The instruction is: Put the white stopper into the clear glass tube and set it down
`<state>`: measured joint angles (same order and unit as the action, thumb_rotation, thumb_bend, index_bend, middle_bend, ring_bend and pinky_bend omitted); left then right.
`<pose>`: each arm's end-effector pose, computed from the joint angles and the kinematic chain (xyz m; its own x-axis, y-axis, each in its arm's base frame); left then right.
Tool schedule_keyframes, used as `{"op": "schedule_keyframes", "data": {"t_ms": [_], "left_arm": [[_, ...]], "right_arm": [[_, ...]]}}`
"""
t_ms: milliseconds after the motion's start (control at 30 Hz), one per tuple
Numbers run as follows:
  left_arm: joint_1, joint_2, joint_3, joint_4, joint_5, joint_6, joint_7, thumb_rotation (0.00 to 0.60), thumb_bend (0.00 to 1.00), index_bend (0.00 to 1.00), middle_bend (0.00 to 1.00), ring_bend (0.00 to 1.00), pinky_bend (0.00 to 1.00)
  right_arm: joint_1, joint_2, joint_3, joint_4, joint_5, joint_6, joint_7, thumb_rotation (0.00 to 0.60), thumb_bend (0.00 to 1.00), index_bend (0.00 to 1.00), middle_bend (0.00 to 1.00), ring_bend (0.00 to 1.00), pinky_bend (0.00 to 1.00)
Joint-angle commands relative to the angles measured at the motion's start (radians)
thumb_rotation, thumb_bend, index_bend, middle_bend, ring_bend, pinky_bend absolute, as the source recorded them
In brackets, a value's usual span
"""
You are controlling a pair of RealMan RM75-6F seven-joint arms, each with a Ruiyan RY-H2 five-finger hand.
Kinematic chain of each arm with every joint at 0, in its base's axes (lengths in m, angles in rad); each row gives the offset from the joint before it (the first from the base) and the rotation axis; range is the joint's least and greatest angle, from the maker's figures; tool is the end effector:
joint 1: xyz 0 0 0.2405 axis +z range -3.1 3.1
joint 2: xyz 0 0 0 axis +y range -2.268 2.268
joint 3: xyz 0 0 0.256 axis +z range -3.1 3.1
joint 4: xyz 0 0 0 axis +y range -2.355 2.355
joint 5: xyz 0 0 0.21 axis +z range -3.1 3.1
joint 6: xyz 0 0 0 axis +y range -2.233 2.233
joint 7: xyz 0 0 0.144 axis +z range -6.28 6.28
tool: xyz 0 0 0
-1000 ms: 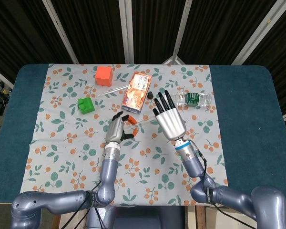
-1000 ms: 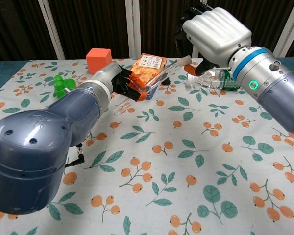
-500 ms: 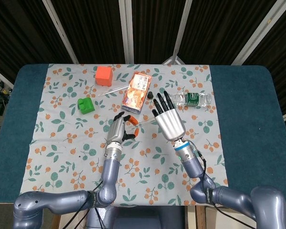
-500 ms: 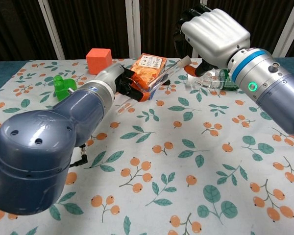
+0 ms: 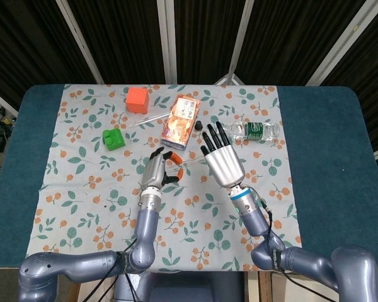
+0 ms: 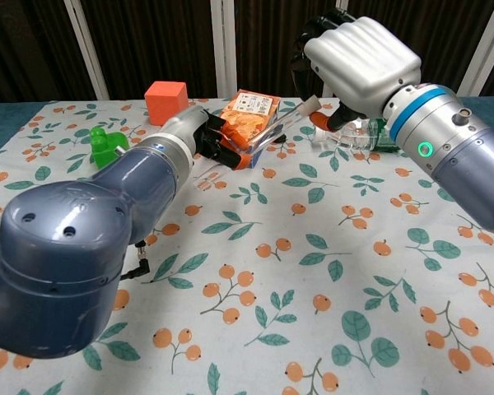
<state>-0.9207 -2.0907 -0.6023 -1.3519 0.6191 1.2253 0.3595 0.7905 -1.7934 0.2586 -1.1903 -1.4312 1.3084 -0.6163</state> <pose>-0.0226 0.3508 -0.0930 -0.3077 0.2295 0.9234 0.9501 0.1268 0.2851 -0.0880 -0.3590 -0.0157 0.5585 0.3584 0.7481 -0.6374 -0.3916 0.6636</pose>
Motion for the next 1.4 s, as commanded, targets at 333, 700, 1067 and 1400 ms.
{"op": "schedule_keyframes", "data": {"t_ms": [333, 700, 1067, 1400], "left_arm": [[0.005, 0.004, 0.011, -0.005, 0.037, 0.001, -0.023, 0.600, 0.77, 0.52, 0.43, 0.07, 0.00], [0.017, 0.016, 0.018, -0.013, 0.069, 0.006, -0.041, 0.600, 0.77, 0.52, 0.43, 0.07, 0.00], [0.044, 0.043, 0.034, -0.043, 0.096, 0.013, -0.056, 0.600, 0.77, 0.52, 0.43, 0.07, 0.00], [0.076, 0.060, 0.069, -0.052, 0.113, 0.008, -0.071, 0.600, 0.81, 0.52, 0.43, 0.10, 0.00]], "right_arm": [[-0.003, 0.011, 0.006, -0.016, 0.003, -0.001, -0.006, 0.600, 0.37, 0.44, 0.24, 0.09, 0.07], [-0.022, 0.036, 0.007, -0.055, 0.024, -0.005, -0.018, 0.600, 0.37, 0.18, 0.15, 0.04, 0.07], [-0.057, 0.064, -0.002, -0.087, 0.056, -0.002, -0.041, 0.600, 0.37, 0.17, 0.15, 0.04, 0.07], [-0.093, 0.082, -0.023, -0.103, 0.066, 0.010, -0.039, 0.600, 0.37, 0.17, 0.15, 0.04, 0.07]]}}
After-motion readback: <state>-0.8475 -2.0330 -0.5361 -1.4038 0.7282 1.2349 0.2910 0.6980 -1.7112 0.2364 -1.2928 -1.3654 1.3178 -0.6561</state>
